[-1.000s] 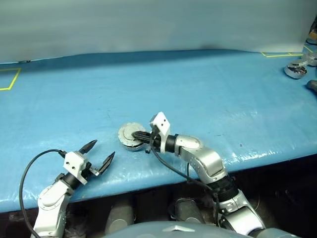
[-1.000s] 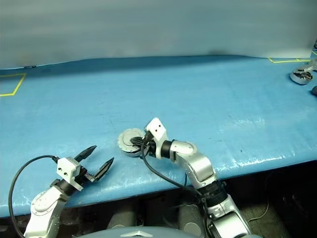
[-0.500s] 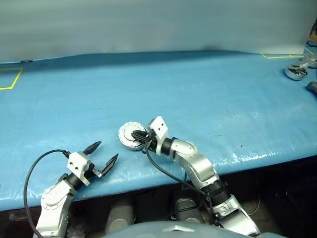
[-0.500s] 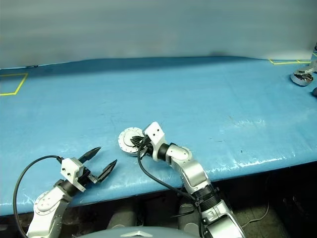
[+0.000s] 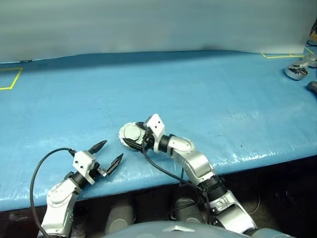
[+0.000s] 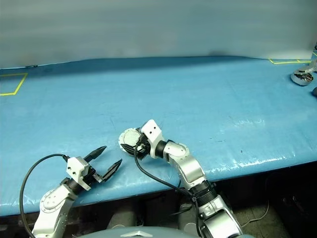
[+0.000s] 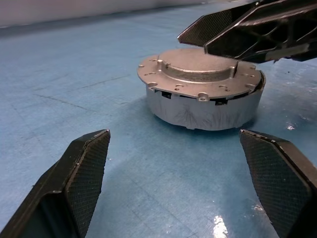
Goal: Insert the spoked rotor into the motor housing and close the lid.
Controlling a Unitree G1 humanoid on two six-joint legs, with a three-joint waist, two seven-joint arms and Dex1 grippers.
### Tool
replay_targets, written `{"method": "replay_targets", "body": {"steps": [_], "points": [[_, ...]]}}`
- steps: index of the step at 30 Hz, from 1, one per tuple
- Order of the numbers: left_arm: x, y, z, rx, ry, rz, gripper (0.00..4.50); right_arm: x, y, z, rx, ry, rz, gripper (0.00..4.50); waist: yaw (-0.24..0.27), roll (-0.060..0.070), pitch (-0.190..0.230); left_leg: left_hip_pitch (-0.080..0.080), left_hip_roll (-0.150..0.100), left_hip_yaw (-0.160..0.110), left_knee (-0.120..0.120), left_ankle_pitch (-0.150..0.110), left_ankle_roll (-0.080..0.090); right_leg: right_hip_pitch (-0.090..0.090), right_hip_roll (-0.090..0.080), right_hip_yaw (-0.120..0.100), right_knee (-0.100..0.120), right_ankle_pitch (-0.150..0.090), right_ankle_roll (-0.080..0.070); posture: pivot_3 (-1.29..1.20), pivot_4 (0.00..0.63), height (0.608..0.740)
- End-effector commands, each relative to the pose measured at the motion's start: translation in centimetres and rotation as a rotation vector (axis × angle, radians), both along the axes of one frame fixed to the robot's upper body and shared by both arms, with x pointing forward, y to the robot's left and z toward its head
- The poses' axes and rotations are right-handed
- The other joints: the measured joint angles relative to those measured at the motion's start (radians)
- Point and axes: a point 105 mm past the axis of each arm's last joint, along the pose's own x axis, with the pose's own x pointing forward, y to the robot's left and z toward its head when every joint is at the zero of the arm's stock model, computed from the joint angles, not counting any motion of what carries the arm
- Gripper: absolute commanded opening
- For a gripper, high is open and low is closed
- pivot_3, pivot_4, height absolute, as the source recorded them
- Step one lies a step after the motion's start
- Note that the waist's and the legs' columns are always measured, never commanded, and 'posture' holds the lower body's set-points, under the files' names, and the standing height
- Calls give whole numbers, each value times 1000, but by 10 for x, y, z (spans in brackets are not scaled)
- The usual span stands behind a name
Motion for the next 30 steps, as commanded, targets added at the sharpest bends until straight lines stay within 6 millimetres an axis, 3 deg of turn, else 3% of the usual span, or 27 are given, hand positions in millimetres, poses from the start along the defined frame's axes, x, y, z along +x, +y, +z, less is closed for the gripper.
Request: {"method": "replay_targets", "body": {"steps": [1, 7, 13, 30], "points": [[0, -5, 3, -7, -15, -11, 4453, 6, 4, 5, -9, -59, -12, 4474, 0, 0, 0, 0, 0, 0, 0, 0, 0, 0, 0, 0, 0, 0, 0, 0, 150, 740], [0, -7, 1, -11, -11, -9, 4453, 9, 3, -4, -52, -77, -34, 4474, 0, 0, 0, 1, 0, 0, 0, 0, 0, 0, 0, 0, 0, 0, 0, 0, 150, 740], [0, -7, 1, -6, -12, -4, 4453, 7, 0, -3, -55, -85, -29, 3030, 2, 0, 0, 1, 0, 0, 0, 0, 0, 1, 0, 0, 0, 0, 0, 0, 150, 740], [-1, -20, -4, -28, 4, -27, 4453, -8, 4, 27, -18, -99, 73, 3033, 3, 0, 0, -1, 0, 0, 0, 0, 0, 0, 0, 0, 0, 0, 0, 0, 150, 740]]}}
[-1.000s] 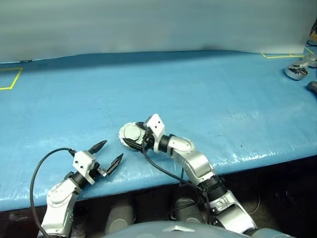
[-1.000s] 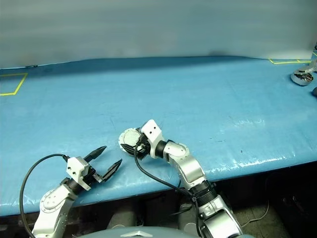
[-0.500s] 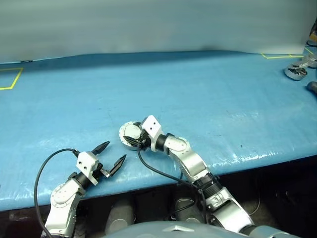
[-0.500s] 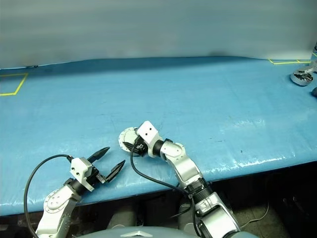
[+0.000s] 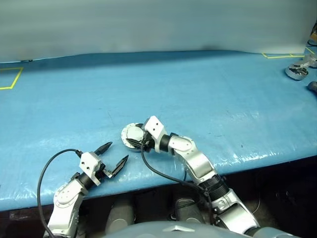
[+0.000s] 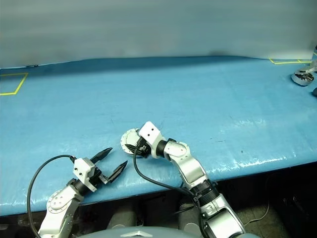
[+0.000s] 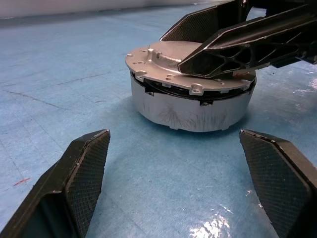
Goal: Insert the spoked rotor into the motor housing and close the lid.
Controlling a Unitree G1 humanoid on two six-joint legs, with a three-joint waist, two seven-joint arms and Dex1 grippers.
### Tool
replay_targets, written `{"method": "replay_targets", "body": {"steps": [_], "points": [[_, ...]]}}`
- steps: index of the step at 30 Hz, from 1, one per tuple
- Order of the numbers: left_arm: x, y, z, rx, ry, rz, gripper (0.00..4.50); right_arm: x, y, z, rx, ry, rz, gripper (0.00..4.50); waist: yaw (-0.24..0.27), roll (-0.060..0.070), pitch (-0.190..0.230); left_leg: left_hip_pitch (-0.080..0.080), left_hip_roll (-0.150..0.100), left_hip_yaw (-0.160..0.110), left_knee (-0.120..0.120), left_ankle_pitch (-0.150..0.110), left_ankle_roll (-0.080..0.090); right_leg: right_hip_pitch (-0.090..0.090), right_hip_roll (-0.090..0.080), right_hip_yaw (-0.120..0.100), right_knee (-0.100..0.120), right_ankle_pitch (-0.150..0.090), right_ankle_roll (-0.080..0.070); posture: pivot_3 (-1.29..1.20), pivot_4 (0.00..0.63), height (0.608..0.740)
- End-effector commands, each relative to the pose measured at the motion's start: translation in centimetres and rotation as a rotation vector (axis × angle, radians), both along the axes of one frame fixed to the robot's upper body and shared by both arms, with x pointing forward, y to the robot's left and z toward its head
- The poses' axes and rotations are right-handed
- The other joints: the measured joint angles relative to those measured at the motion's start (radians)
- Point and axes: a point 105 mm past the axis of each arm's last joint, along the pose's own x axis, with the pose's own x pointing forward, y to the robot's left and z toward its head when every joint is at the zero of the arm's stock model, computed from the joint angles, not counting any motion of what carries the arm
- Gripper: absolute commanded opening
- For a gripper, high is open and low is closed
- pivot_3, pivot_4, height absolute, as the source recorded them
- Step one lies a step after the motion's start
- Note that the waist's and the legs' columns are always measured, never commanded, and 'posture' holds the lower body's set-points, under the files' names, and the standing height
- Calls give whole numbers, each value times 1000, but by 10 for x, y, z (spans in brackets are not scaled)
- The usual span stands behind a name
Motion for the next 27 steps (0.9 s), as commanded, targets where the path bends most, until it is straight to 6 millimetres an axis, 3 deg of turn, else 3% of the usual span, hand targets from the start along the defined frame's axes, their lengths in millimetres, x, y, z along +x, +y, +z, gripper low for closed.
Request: {"method": "replay_targets", "body": {"steps": [1, 15, 27], "points": [[0, -5, 2, -2, -10, -12, 4453, -5, 8, 21, 44, -48, 49, 3033, -1, 0, 0, 0, 0, 0, 0, 0, 0, 0, 0, 0, 0, 0, 0, 0, 150, 740], [-1, -6, 2, -5, -10, -11, 4453, -5, 4, -8, -97, -46, 67, 3033, -2, 0, 0, 1, 0, 0, 0, 0, 0, 0, 0, 0, 0, 0, 0, 0, 150, 740], [0, -6, 2, -2, -10, -16, 4453, -2, 0, -2, -59, -10, 66, 3033, -2, 0, 0, 2, 0, 0, 0, 0, 0, 0, 0, 0, 0, 0, 0, 0, 150, 740]]}}
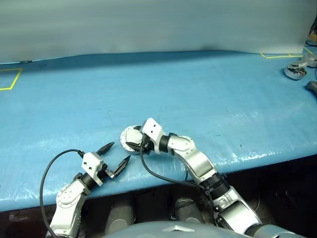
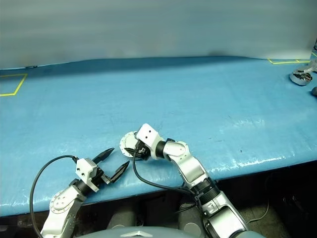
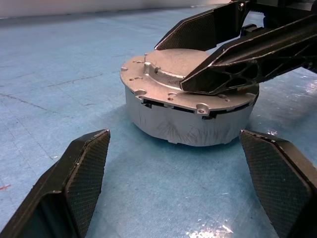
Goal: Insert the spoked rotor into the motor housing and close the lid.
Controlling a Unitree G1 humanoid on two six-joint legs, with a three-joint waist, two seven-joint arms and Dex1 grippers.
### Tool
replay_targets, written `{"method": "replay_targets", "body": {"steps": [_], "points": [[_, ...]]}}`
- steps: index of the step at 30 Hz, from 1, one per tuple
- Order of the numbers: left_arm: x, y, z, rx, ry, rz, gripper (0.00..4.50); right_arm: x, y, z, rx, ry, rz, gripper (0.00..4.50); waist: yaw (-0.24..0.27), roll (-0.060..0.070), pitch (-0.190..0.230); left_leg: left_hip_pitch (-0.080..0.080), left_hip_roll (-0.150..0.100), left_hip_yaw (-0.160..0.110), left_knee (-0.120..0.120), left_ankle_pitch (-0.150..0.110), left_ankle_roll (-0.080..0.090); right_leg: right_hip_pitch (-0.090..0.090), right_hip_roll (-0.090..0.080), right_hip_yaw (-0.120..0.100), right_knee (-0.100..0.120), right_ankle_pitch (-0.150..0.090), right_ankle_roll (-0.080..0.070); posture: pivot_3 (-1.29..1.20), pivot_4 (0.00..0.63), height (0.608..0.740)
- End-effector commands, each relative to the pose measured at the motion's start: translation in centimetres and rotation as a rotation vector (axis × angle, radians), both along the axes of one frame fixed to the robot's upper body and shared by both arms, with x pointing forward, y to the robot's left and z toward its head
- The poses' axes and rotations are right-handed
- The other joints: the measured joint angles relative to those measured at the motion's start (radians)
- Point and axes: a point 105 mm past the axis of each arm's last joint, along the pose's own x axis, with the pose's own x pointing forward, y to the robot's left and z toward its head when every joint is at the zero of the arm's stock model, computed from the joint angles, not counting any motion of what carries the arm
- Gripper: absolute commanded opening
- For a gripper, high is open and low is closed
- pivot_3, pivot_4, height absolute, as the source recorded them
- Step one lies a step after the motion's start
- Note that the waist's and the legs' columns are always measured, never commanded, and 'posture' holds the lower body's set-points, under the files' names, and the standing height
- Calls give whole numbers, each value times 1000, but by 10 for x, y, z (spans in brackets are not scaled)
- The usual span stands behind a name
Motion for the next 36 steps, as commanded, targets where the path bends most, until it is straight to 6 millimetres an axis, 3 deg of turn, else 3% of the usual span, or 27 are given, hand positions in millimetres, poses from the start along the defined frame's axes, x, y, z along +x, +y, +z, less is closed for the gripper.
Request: {"method": "replay_targets", "body": {"steps": [1, 7, 14, 19, 26, 36], "points": [[0, -2, 3, 7, -13, -15, 4453, 0, 0, 5, 6, 7, 17, 3033, 0, 0, 0, 0, 0, 0, 0, 0, 0, 0, 0, 0, 0, 0, 0, 0, 150, 740], [0, -2, 3, 7, -11, -13, 4453, -4, 2, 6, -19, -13, 54, 3033, 1, 0, 0, 0, 0, 0, 0, 0, 0, 0, 0, 0, 0, 0, 0, 0, 150, 740], [-1, -2, 3, 6, -10, -11, 4453, -6, -2, -6, -61, 0, 50, 3033, 1, 0, 0, 0, 0, 0, 0, 0, 0, 0, 0, 0, 0, 0, 0, 0, 150, 740], [-2, -3, 2, 6, -5, -12, 4453, -1, 0, 11, 43, 40, 16, 3033, 1, 0, 0, 0, 0, 0, 0, 0, 0, 0, 0, 0, 0, 0, 0, 0, 150, 740], [-1, -5, 2, 3, -4, -19, 4453, -2, 1, 17, 47, 54, 30, 3033, 1, 0, 0, 0, 0, 0, 0, 0, 0, 0, 0, 0, 0, 0, 0, 0, 150, 740], [-2, -5, 1, 2, -1, -15, 4453, -4, -2, 6, -48, 23, 42, 3033, 2, 0, 0, -1, 0, 0, 0, 0, 0, 0, -1, 0, 0, 0, 0, 0, 150, 740]]}}
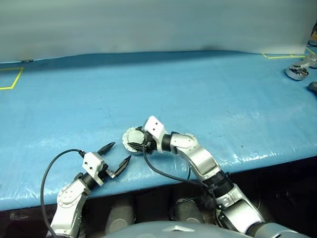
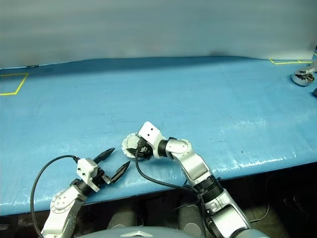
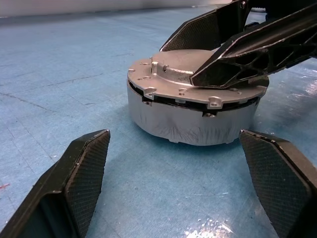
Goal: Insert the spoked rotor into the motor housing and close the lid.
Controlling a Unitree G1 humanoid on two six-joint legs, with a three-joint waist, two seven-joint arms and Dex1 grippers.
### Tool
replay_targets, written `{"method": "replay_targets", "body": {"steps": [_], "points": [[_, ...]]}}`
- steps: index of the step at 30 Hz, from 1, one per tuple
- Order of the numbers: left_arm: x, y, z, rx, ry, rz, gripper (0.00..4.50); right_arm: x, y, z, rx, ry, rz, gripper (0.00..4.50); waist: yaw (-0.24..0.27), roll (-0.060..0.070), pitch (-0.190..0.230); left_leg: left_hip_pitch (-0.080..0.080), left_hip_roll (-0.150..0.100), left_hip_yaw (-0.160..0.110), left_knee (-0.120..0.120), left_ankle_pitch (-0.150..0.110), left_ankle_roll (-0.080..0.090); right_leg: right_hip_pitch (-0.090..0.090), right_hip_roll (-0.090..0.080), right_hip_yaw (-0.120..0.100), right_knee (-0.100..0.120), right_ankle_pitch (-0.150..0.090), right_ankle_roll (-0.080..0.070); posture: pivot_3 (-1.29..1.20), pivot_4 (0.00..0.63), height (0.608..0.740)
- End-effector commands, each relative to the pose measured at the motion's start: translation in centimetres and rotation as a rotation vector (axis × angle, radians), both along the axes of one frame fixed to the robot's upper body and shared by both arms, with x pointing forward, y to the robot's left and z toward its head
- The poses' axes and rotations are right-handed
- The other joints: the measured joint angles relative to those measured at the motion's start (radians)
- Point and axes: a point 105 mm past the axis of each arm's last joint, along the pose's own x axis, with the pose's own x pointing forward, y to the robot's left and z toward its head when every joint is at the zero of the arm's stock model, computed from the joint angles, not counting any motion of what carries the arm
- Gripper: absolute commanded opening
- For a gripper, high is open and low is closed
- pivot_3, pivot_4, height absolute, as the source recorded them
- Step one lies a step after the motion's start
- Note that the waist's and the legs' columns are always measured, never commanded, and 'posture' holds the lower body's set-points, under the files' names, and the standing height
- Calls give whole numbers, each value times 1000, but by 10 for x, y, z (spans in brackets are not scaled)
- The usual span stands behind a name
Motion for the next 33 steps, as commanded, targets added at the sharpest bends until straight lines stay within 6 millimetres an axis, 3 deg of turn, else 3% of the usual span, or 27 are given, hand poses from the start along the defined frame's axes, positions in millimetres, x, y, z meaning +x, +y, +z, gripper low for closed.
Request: {"method": "replay_targets", "body": {"steps": [1, 20, 26, 30, 33], "points": [[-2, -3, 1, 4, -2, -10, 4453, -2, 3, 1, -8, -18, 13, 3033, 0, 0, 0, 0, 0, 0, 0, 0, 0, 0, 0, 0, 0, 0, 0, 0, 150, 740], [-1, -2, 3, 3, -8, -3, 4453, 0, -3, -26, -84, 45, -29, 3033, -3, 0, 0, 2, 1, 0, 0, 0, 0, 1, 0, 0, 0, 0, 0, 0, 150, 740], [19, 8, 31, -176, -75, 132, 4453, 0, -6, -37, -121, 62, -43, 3033, -3, 0, -1, 2, 4, 0, 1, 0, 0, 1, 0, 0, 0, 0, 0, 0, 150, 740], [25, 10, 38, -220, -69, 129, 4453, -1, -5, -36, -118, 60, -45, 3033, 1, -1, -1, 2, 4, -1, 1, 0, 0, 2, 0, -1, 1, 0, 0, 0, 150, 740], [21, 8, 34, -158, -50, 75, 3488, -1, -5, -35, -117, 57, -49, 3033, -4, 0, -2, 2, 3, 0, 1, 0, 0, 2, 1, -1, 0, 1, 0, 0, 150, 740]]}}
